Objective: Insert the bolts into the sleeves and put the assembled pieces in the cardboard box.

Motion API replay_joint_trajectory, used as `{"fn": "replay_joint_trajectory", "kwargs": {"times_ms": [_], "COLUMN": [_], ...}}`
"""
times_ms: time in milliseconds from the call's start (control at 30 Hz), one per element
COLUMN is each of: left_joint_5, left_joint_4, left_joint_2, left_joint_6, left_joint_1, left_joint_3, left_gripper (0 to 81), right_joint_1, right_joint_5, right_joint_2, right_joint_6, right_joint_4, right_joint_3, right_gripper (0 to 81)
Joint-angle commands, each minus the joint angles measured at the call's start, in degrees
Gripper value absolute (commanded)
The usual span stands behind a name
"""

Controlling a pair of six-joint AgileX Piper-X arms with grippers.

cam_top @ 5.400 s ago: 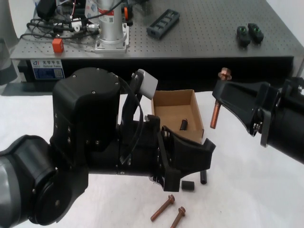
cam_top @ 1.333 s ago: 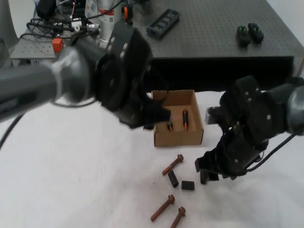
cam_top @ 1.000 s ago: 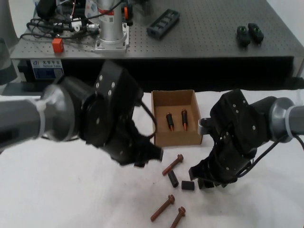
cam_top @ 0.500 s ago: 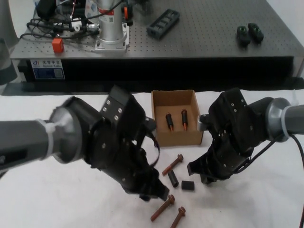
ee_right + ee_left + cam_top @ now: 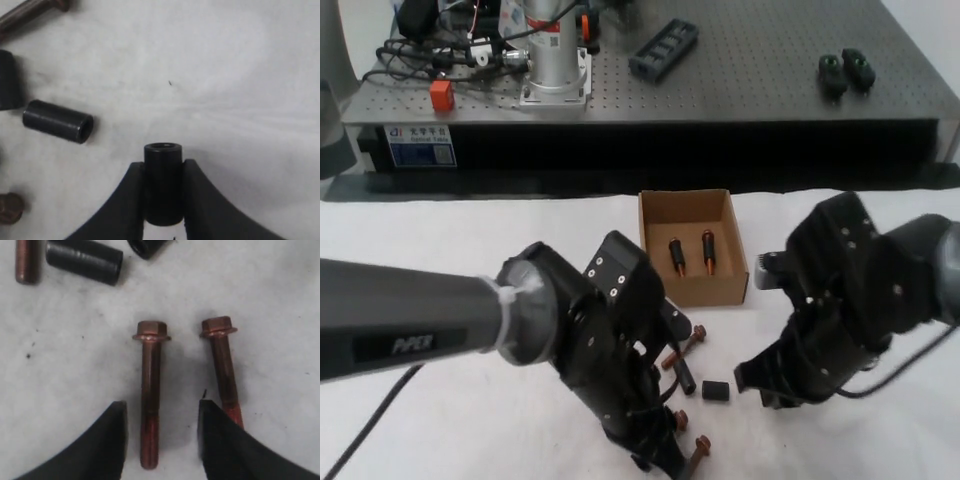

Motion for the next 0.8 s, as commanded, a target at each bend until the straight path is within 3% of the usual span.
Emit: {"fn": "replay_joint_trajectory", "kwargs": {"times_ms": [0, 367, 433, 533, 767], "left_joint_5": [-0.57, -2.61, -2.62, -2.62, -1.88], "left_joint_4": [0.22, 7.44, 7.22, 7.65, 6.72], "left_joint_2": [0.39, 6.39, 6.36, 6.36, 2.38], "left_joint_6": [1.47, 6.76, 6.76, 6.76, -3.48], "left_joint_1": [-0.08, -0.08, -0.08, -0.08, 0.59], "left_joint_3": [-0.95, -8.58, -8.94, -9.39, -11.89], "left_gripper": [32.5, 23.8, 17.8, 0.4, 0.6], "right_joint_1": [-0.14, -0.14, -0.14, -0.14, 0.01], "right_joint_5": [-0.49, -0.49, -0.49, -0.63, -11.22], "right_joint_2": [-3.36, -19.82, -22.75, -27.57, -40.96], "right_joint_6": [-0.13, 0.02, 0.02, 0.02, 0.02], "right_joint_4": [0.53, 6.92, 9.26, 14.43, 16.98], "right_joint_3": [1.22, 4.08, 4.08, 4.08, 9.57], "right_gripper": [0.2, 0.2, 0.2, 0.2, 0.2]}}
